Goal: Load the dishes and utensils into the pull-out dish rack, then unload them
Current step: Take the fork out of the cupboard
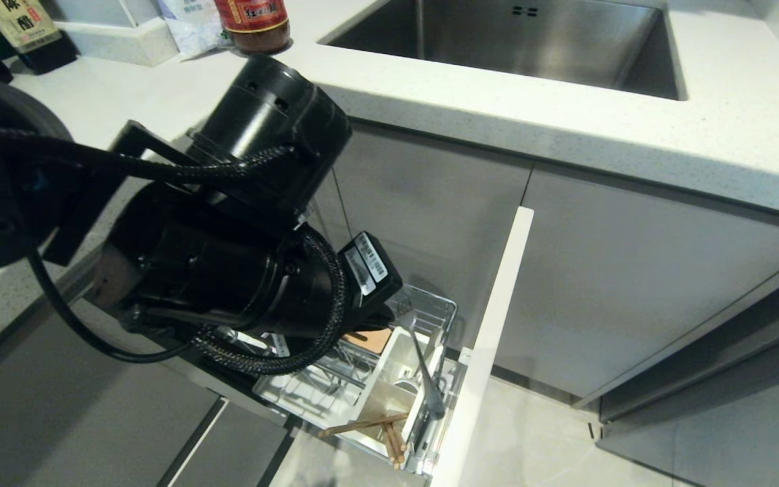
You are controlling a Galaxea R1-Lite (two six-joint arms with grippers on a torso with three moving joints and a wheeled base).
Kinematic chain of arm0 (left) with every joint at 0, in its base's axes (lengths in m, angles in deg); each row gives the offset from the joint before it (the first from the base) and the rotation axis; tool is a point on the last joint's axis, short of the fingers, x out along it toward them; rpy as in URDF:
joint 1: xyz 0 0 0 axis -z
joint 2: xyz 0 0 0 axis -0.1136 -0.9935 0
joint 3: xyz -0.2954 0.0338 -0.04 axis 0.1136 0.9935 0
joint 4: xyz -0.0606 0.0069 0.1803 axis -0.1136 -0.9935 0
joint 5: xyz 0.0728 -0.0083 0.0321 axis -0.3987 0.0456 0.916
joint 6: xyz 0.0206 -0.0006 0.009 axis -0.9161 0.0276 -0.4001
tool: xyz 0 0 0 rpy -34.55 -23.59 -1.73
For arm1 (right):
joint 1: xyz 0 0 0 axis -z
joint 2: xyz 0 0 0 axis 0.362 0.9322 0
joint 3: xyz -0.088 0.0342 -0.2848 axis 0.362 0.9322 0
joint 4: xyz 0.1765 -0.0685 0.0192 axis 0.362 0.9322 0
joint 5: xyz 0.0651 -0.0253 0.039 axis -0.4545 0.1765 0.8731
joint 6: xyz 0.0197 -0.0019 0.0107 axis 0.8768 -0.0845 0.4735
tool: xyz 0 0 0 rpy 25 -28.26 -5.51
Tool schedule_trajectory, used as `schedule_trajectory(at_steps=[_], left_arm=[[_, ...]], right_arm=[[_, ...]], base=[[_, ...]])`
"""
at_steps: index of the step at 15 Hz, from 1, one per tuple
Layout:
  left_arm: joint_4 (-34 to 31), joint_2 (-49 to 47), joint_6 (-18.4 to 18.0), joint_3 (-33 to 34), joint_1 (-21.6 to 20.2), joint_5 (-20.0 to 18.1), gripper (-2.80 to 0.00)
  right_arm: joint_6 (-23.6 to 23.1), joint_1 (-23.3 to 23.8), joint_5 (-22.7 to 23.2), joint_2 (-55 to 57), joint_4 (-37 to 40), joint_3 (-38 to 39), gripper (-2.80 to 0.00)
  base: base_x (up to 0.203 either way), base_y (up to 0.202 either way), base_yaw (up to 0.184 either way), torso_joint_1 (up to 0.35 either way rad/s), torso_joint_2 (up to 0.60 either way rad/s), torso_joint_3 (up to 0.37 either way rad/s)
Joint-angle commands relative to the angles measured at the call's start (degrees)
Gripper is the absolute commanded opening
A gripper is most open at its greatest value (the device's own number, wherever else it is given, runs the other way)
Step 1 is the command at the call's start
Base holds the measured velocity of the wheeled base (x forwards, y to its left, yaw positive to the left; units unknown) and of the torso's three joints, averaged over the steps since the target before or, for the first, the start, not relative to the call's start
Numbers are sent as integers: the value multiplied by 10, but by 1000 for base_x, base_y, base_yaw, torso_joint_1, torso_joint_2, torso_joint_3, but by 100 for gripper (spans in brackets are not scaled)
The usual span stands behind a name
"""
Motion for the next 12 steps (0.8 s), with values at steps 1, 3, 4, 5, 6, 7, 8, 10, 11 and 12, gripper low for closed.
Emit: schedule_trajectory(at_steps=[1,3,4,5,6,7,8,10,11,12], left_arm=[[-7,25,4,-10,1,2,-280],[-10,37,3,-13,2,4,-280],[-10,39,3,-13,2,4,-280],[-10,39,3,-13,2,4,-280],[-12,39,3,-13,2,4,-280],[-15,36,3,-13,3,4,-280],[-19,31,3,-13,3,4,-280],[-40,9,2,-13,3,5,-280],[-45,-6,2,-12,3,6,-280],[-47,-23,2,-10,3,11,-280]], right_arm=[[0,0,0,0,0,0,-280],[0,0,0,0,0,0,-280],[0,0,0,0,0,0,-280],[0,0,0,0,0,0,-280],[1,0,0,0,0,0,-280],[0,0,0,0,0,0,-280],[0,0,0,0,0,0,-280],[0,0,0,0,0,0,-280],[0,0,0,0,0,0,-280],[0,0,0,0,0,0,-280]], base=[[0,0,0,0,0,0],[0,0,0,0,0,0],[0,0,0,0,0,0],[0,0,0,0,0,0],[0,0,0,0,0,0],[0,0,0,0,0,0],[0,0,0,0,0,0],[0,0,0,0,0,0],[0,0,0,0,0,0],[0,0,0,0,0,0]])
